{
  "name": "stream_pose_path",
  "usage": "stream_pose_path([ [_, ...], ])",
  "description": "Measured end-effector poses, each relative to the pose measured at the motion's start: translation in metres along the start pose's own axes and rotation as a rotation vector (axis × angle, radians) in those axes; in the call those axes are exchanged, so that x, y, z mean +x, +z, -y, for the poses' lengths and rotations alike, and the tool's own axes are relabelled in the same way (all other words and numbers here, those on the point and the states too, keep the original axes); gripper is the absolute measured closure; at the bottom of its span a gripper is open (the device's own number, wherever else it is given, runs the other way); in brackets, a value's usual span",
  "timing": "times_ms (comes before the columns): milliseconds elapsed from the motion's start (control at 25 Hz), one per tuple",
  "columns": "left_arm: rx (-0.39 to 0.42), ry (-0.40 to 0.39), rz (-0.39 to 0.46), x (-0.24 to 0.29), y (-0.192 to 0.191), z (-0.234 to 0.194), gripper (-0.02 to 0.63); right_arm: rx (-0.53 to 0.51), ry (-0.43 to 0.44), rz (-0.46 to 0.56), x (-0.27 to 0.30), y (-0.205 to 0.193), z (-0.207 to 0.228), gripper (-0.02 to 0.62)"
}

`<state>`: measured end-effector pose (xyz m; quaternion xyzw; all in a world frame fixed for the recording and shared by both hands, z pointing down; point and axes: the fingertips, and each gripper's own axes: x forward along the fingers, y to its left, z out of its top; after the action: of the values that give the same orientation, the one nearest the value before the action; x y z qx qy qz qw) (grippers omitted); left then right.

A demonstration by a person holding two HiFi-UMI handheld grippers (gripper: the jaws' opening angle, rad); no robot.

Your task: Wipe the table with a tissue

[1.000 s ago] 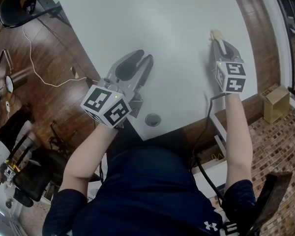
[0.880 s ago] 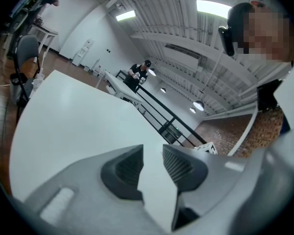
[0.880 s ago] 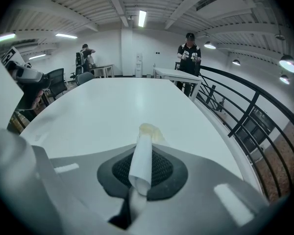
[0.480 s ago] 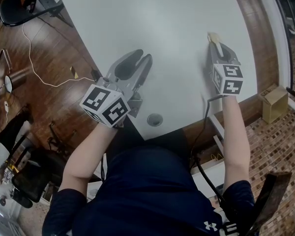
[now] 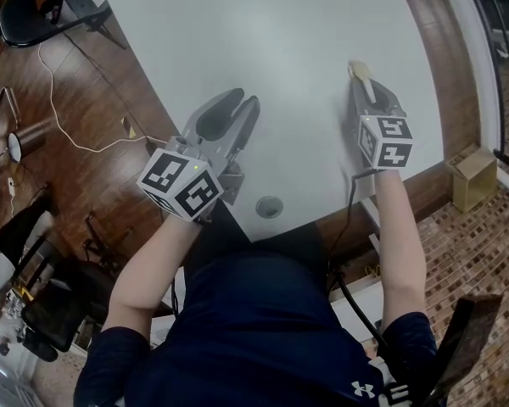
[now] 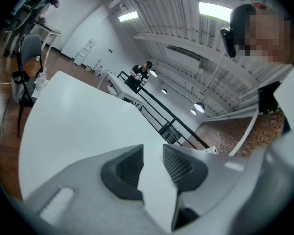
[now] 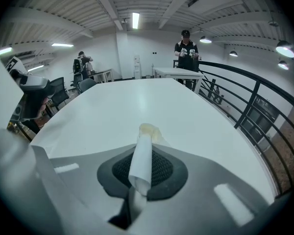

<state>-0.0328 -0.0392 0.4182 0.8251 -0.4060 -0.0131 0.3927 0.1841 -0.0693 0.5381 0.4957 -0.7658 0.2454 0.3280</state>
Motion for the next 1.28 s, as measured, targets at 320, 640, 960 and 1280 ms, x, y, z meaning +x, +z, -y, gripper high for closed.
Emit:
stream_pose_path([
  [320, -0.002, 0.000, -0.004, -0.002, 0.004, 0.001, 0.482, -0.034, 0.058, -0.009, 0.001, -0.002, -0.038, 0.583],
  [640, -0.006, -0.008, 0.007, -0.005, 0.003, 0.000, 0.482, -0.040, 0.097, -0.010, 0.004, -0.005, -0.064, 0.583],
  [960, -0.012, 0.003, 0.000, -0.009, 0.003, -0.001, 0.485, -0.082, 0.113, -0.012, 0.004, -0.002, -0.078, 0.583],
  [1280, -0.017, -0.004, 0.005, -0.012, -0.001, 0.000, 0.485, -0.090, 0.110, -0.018, 0.004, -0.001, -0.080, 0.583],
])
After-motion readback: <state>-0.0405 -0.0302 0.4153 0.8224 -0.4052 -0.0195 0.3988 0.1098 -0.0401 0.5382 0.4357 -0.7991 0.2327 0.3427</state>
